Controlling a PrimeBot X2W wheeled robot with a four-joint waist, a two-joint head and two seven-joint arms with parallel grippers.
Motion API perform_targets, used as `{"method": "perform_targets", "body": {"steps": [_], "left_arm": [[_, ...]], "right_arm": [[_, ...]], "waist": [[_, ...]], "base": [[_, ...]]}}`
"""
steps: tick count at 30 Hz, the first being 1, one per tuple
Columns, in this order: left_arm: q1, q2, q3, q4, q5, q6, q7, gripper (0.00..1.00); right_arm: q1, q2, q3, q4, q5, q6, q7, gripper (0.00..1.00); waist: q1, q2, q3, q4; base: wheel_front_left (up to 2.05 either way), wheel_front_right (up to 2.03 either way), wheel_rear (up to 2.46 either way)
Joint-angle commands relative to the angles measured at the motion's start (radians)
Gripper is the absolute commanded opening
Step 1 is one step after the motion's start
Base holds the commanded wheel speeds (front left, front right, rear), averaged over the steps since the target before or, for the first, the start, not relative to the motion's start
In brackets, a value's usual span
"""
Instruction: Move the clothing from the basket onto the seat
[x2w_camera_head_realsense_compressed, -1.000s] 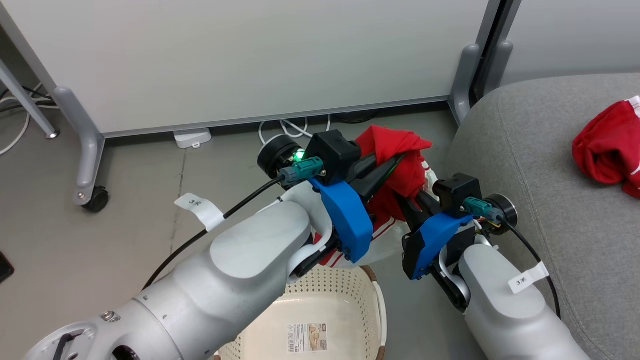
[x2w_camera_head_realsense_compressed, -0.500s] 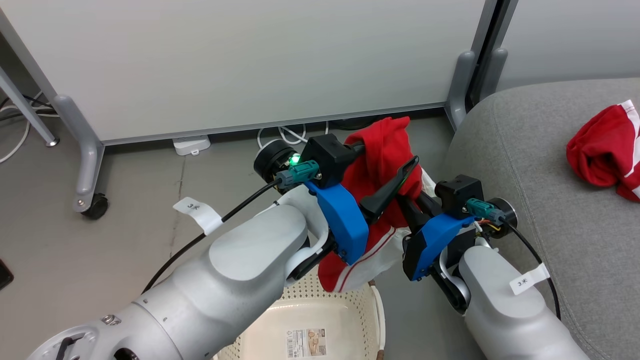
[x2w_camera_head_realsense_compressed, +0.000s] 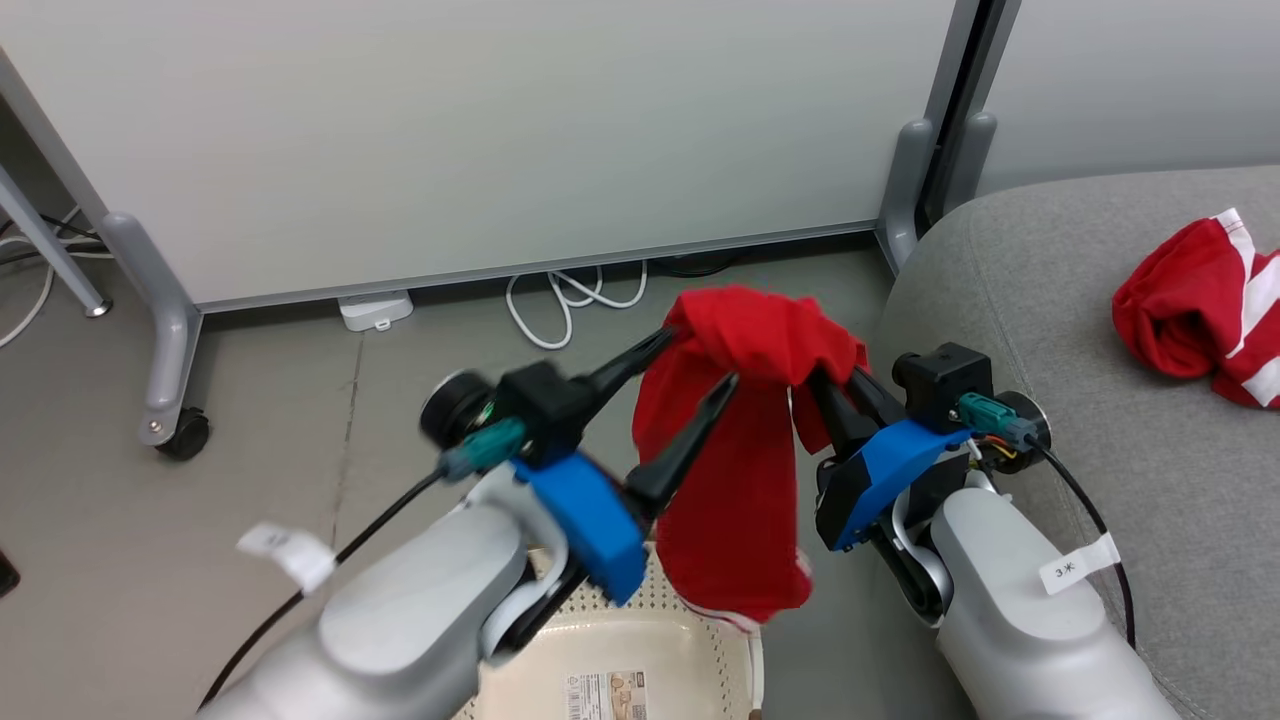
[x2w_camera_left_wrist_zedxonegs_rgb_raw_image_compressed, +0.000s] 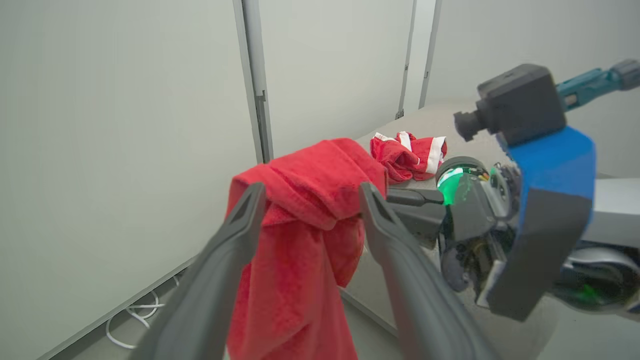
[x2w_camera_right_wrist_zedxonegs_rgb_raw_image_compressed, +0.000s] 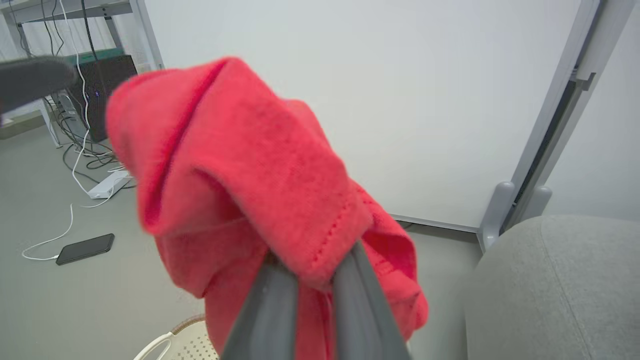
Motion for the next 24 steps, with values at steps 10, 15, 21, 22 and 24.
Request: {"method": "perform_targets", "body": {"steps": [10, 15, 21, 22, 24], "left_arm": [[0.389, 0.116, 0.345, -0.278, 0.202, 0.074, -0.003, 1.0], [0.539, 0.09, 0.504, -0.327, 0.291, 0.063, -0.003, 1.0], [0.6, 0.055, 0.593, -0.314, 0.352, 0.023, -0.003, 1.0], [0.606, 0.048, 0.606, -0.308, 0.361, 0.017, -0.003, 1.0], [0.613, 0.038, 0.626, -0.299, 0.381, 0.003, -0.003, 1.0]], "right_arm": [[0.058, -0.001, -0.014, -0.079, -0.003, 0.0, -0.006, 0.0], [0.077, -0.001, -0.016, -0.105, -0.001, 0.0, -0.006, 0.0], [0.09, -0.001, -0.029, -0.121, -0.006, 0.0, -0.006, 0.0], [0.091, -0.001, -0.029, -0.124, -0.005, 0.0, -0.006, 0.0], [0.093, -0.001, -0.025, -0.134, 0.001, 0.0, -0.006, 0.0]], "waist": [[0.0, 0.0, -0.002, -0.042], [0.0, 0.0, 0.004, -0.062], [0.0, 0.0, 0.007, -0.08], [0.0, 0.0, 0.009, -0.085], [0.0, 0.0, 0.015, -0.099]], "base": [[0.0, 0.0, 0.0], [0.0, 0.0, 0.0], [0.0, 0.0, 0.0], [0.0, 0.0, 0.0], [0.0, 0.0, 0.0]]}}
